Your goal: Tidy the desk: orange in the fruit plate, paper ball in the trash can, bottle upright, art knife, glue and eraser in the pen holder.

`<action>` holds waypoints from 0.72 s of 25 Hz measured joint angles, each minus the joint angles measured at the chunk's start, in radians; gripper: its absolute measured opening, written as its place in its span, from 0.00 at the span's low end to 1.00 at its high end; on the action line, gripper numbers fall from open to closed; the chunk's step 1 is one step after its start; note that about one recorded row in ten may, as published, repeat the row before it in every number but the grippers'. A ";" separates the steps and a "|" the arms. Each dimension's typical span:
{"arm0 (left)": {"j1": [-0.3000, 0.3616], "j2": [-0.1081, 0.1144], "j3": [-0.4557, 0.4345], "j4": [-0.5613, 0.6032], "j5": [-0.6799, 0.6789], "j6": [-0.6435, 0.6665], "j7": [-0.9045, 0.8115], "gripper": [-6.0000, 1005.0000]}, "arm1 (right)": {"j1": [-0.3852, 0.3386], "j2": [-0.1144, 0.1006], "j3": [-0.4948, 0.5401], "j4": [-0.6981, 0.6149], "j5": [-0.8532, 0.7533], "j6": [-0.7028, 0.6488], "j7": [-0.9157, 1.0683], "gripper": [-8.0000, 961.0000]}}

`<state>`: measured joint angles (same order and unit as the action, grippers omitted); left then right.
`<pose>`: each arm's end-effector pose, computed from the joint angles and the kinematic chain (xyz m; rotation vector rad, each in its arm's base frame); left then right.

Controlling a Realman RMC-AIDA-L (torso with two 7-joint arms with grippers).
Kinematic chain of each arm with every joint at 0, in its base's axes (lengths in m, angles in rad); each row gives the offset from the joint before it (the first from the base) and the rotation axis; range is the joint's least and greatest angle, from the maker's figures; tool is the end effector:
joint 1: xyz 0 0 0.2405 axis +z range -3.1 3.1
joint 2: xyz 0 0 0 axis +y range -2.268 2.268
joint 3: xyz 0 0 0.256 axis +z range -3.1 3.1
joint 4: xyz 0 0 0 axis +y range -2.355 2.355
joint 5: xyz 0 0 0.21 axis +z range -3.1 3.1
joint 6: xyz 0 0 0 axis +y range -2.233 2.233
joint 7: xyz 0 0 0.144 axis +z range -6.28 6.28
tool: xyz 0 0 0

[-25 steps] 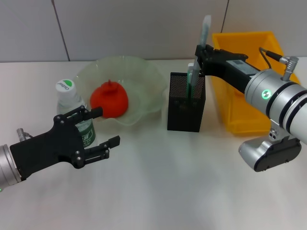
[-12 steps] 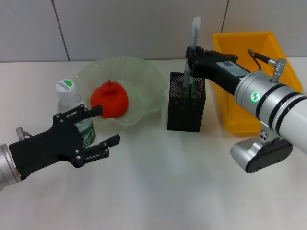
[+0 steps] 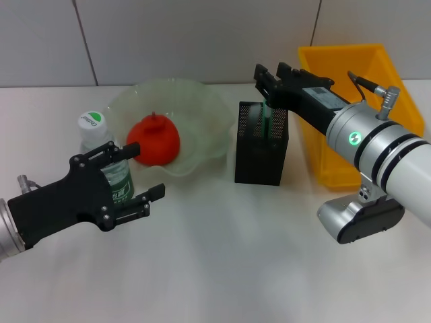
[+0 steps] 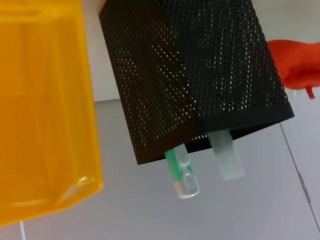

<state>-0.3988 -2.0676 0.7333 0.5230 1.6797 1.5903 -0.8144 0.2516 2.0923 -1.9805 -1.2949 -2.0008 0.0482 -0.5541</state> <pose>-0.2817 0.2994 0.0037 -2.4811 -0.1280 -0.8628 0.1522 0.3649 -0.0465 -0.9067 -2.0358 -1.1537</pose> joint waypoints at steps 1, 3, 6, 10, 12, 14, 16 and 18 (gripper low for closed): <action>0.000 0.000 0.000 0.003 -0.002 0.000 0.000 0.80 | 0.000 0.000 -0.004 0.001 0.000 0.008 0.006 0.27; 0.001 0.000 0.000 0.006 -0.004 0.000 0.000 0.80 | 0.001 0.000 -0.008 0.003 0.001 0.023 0.015 0.32; 0.001 0.000 0.000 0.007 -0.004 0.001 0.000 0.80 | 0.002 0.000 -0.009 0.004 0.002 0.029 0.023 0.54; 0.001 0.000 0.001 0.001 -0.004 0.003 0.000 0.80 | 0.002 0.000 -0.007 -0.001 0.002 0.031 0.029 0.55; 0.001 0.000 0.004 -0.002 -0.004 0.003 -0.004 0.80 | 0.003 0.000 -0.007 0.000 0.002 0.039 0.037 0.56; 0.001 0.000 0.005 -0.002 -0.004 0.002 -0.008 0.80 | 0.010 -0.001 -0.014 0.006 0.002 0.064 0.052 0.58; 0.001 0.000 0.004 -0.003 -0.004 0.003 -0.010 0.80 | 0.020 -0.001 -0.025 0.012 0.002 0.097 0.063 0.60; 0.002 0.000 0.003 -0.004 -0.004 0.003 -0.011 0.80 | 0.027 -0.001 -0.030 0.015 0.002 0.113 0.068 0.62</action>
<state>-0.3970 -2.0677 0.7362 0.5192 1.6760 1.5932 -0.8253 0.2788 2.0912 -2.0104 -1.2802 -1.9987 0.1607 -0.4861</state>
